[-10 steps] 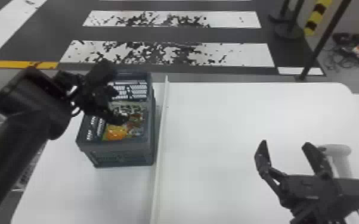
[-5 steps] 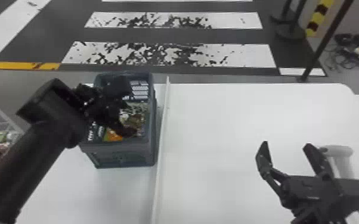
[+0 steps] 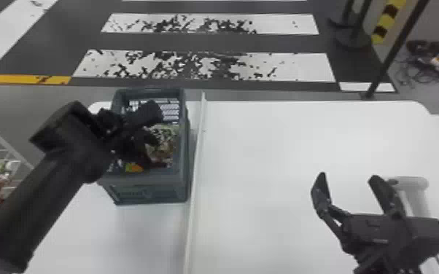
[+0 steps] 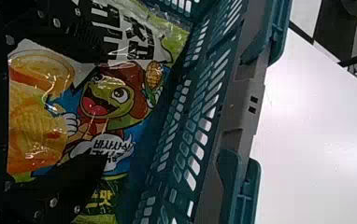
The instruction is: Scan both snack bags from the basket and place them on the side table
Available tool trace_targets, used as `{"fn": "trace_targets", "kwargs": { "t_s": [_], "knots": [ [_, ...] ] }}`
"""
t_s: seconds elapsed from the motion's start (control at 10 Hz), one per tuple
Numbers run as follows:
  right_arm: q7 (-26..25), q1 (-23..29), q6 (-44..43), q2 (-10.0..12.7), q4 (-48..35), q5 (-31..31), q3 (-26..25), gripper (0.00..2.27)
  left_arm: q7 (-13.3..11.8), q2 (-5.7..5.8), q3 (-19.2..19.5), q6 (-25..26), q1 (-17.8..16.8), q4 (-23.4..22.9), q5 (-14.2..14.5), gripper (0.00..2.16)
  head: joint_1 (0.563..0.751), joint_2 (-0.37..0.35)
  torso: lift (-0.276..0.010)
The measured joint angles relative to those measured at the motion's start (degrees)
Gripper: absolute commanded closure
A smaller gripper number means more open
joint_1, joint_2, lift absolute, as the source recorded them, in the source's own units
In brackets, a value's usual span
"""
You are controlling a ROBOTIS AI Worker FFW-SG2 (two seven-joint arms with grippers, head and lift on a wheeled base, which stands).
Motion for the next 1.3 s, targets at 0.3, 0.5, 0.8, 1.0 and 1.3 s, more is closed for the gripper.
{"fn": "trace_targets", "kwargs": {
  "t_s": [0.3, 0.5, 0.8, 1.0, 1.3],
  "knots": [
    [0.0, 0.0, 0.0, 0.01, 0.08, -0.05, 0.0, 0.04, 2.08, -0.2, 1.94, -1.17, -0.01, 0.1, 2.28, 2.13, 0.695, 0.043, -0.075],
    [0.0, 0.08, 0.0, 0.01, 0.12, -0.19, -0.02, 0.04, 1.85, -0.31, 5.5, -2.14, 0.77, -0.46, 6.07, 2.13, 0.695, 0.041, -0.075],
    [0.0, 0.09, -0.02, 0.09, 0.14, -0.44, -0.03, 0.04, 1.28, -0.39, 10.92, -4.06, 2.7, -2.68, 10.42, 2.13, 0.695, 0.039, -0.075],
    [0.0, 0.15, -0.01, 0.11, 0.19, -0.44, -0.03, 0.04, -0.32, -0.2, 13.74, -4.17, 3.68, -4.91, 12.01, 2.13, 0.695, 0.042, -0.075],
    [0.0, 0.1, 0.0, 0.26, 0.21, -0.44, -0.03, 0.04, -3.82, 0.44, 17.97, -1.93, 4.74, -9.05, 13.11, 2.13, 0.695, 0.057, -0.075]
  ]
}}
